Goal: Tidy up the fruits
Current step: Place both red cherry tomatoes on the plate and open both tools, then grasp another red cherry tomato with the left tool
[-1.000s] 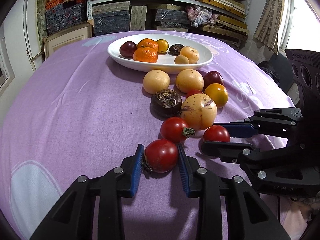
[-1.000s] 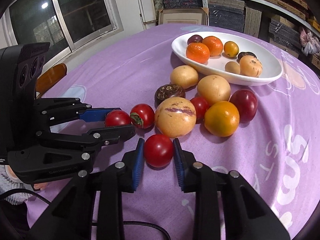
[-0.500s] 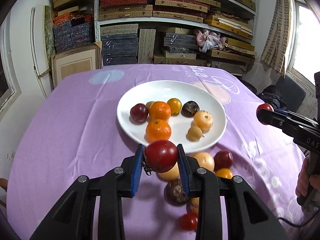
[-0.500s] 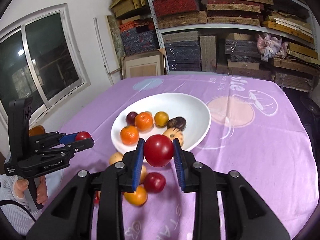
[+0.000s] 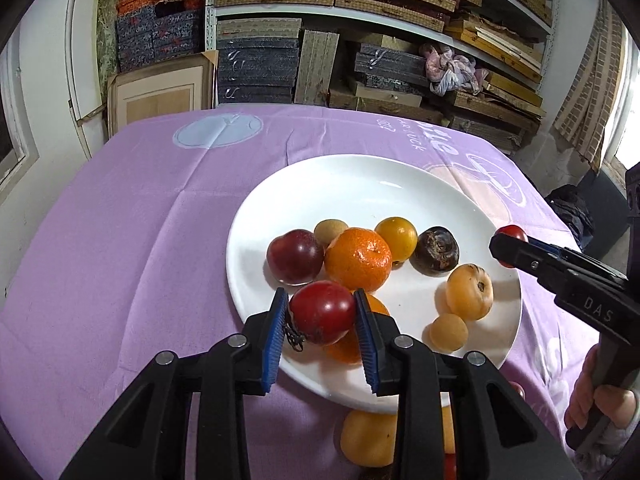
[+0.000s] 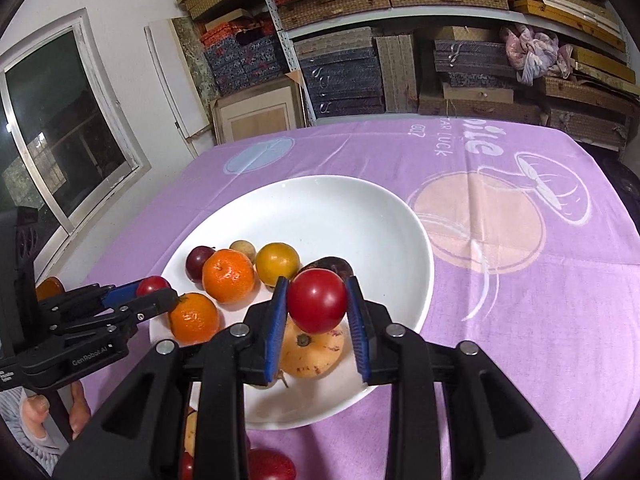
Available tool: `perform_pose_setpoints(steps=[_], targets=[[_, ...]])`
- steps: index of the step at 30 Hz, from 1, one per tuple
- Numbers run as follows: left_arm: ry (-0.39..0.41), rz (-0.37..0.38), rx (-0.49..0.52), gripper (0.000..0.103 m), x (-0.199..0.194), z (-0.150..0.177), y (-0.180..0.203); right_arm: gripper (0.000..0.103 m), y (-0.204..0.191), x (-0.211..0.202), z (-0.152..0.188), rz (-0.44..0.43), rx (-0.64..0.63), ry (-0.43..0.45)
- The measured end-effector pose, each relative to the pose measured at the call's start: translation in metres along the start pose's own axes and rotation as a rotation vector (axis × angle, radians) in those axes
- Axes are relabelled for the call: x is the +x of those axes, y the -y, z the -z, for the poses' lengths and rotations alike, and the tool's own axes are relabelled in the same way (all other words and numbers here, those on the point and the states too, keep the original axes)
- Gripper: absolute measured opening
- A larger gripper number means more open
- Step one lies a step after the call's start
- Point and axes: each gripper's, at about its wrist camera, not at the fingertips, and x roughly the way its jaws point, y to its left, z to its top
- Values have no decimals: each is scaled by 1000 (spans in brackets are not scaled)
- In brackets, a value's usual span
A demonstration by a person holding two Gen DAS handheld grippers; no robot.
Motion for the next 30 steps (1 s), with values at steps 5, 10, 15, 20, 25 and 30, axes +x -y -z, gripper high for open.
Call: perform_pose_setpoints(steps=[5, 10, 15, 20, 25, 30], targets=[[20, -3, -22, 55, 3, 1, -2, 54, 6, -4, 2, 6, -6, 32], [40, 14, -48, 58, -8, 4, -9, 54, 0, -28, 2, -9, -17, 77], [76, 4, -41, 72, -46, 23, -13, 75, -13, -71, 15, -36, -33, 124], [63, 0, 55, 75, -81, 66, -1, 88, -28, -110, 65, -12, -111, 110], [61, -18, 181, 89, -102, 119, 25, 97, -37, -134, 134, 32, -177, 86], [68, -45, 218, 92, -98, 147, 37, 98, -46, -133, 159, 14, -211, 68]])
